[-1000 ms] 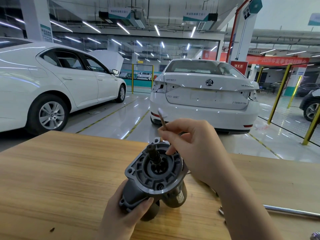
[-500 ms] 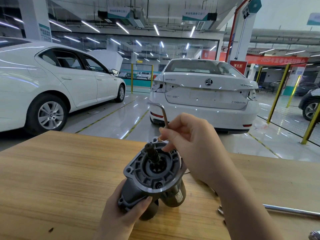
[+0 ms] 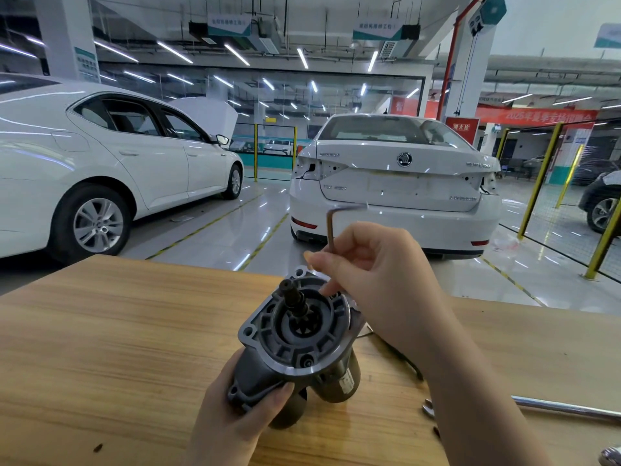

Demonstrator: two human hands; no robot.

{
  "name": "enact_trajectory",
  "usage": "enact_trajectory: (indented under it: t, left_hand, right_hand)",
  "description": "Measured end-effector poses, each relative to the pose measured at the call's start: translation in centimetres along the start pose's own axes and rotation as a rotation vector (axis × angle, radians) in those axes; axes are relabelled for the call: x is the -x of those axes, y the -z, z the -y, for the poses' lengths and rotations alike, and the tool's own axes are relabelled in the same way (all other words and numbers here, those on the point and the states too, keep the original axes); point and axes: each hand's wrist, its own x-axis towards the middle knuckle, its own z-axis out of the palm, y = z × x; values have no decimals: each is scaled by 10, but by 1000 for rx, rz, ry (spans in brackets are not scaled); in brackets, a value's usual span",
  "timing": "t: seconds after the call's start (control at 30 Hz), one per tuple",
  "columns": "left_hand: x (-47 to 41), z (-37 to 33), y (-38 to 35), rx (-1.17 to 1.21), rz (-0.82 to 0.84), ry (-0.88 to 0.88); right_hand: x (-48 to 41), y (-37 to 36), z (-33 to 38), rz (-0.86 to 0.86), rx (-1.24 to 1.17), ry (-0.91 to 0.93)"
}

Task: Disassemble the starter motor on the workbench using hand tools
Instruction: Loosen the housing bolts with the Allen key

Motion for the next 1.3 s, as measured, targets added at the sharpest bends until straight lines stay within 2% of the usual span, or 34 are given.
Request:
enact_trajectory:
  t: [0.2,0.4,0.5,0.73,1.0,1.3]
  left_hand:
    - [-1,4,4,-64,9,-55]
    - [-3,6,3,-105,18,-99]
    - [-2,5,4,-45,3,-84]
    - [-2,2,2,-48,-12,-70]
    - [1,1,1,-113,-44,-60]
    - [3,-3,-2,-118,-43,-55]
  right_hand:
    - [-1,-1,-2,65,18,15]
    - [-2,-4,-3,-1,34,1]
    - [-1,-3,-4,-33,63,12]
    - [-1,-3,-3,93,52,64]
    - [-2,-2,-5,-10,58,42]
    - [-3,-1,-10,46,105,98]
